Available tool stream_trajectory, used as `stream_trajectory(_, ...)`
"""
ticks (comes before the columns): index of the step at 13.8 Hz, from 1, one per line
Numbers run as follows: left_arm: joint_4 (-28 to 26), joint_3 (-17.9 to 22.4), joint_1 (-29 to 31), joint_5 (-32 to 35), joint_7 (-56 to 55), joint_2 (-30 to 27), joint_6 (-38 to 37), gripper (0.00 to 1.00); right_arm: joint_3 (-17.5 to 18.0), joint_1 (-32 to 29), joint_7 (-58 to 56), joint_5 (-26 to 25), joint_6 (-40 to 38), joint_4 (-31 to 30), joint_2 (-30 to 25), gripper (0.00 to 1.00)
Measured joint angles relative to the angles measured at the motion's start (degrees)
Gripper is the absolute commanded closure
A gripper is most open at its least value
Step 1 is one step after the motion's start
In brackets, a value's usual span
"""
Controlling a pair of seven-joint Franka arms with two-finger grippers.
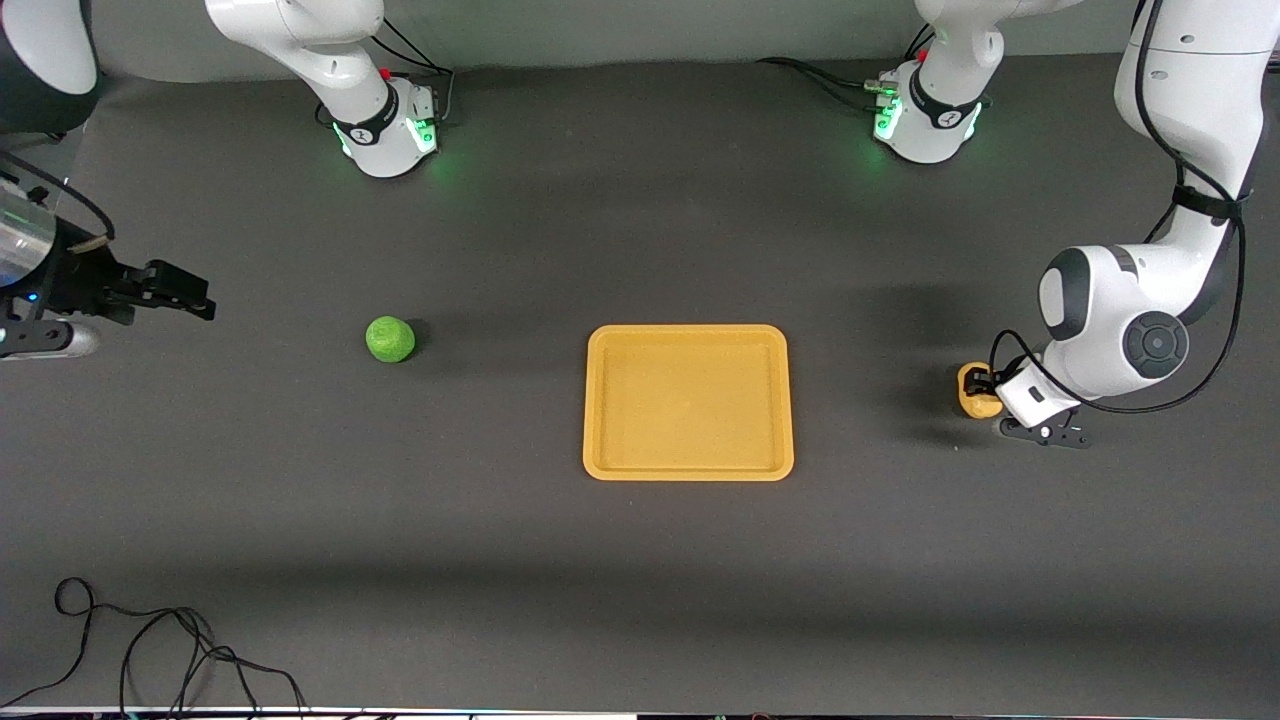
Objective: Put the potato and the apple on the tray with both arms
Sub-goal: 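Carry the potato to the tray while the right gripper reaches the apple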
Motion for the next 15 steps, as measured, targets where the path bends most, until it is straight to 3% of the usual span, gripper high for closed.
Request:
stream_trajectory(1, 0.03, -0.07, -0.02, -0.02, -0.59, -0.17, -0.04, 0.99, -0.01, 1.25, 0.55, 0.19, 0.86, -2.65, -2.01, 0.0)
stream_trajectory(4, 2.84, -1.14, -1.02, -0.11, -7.45, -1.64, -4.89, 1.0, 0.04, 4.35, 2.25, 0.62, 3.2, -11.71, -9.39, 0.0)
stream_trajectory(7, 12.61, -1.87, -5.4, -1.0, -15.74, -3.45, -19.29, 1.0, -0.01, 4.47, 2.36, 0.8, 5.94, -20.66, -15.54, 0.0)
stream_trajectory(9, 16.83, -3.51, -9.42, -4.09, -19.88, -3.97, -22.5, 1.0, -0.01, 4.5, 2.36, 0.87, 9.26, -26.56, -18.26, 0.0)
stream_trajectory(12, 17.05, -4.74, -17.81, -8.23, -24.37, -1.91, -16.24, 1.0, 0.04, 6.19, 2.37, 1.07, 18.66, -35.35, -18.94, 0.0)
stream_trajectory(15, 16.98, -4.82, -25.38, -8.54, -29.62, 3.75, -8.65, 1.0, 0.05, 6.85, 2.4, 1.1, 31.67, -44.17, -17.17, 0.0)
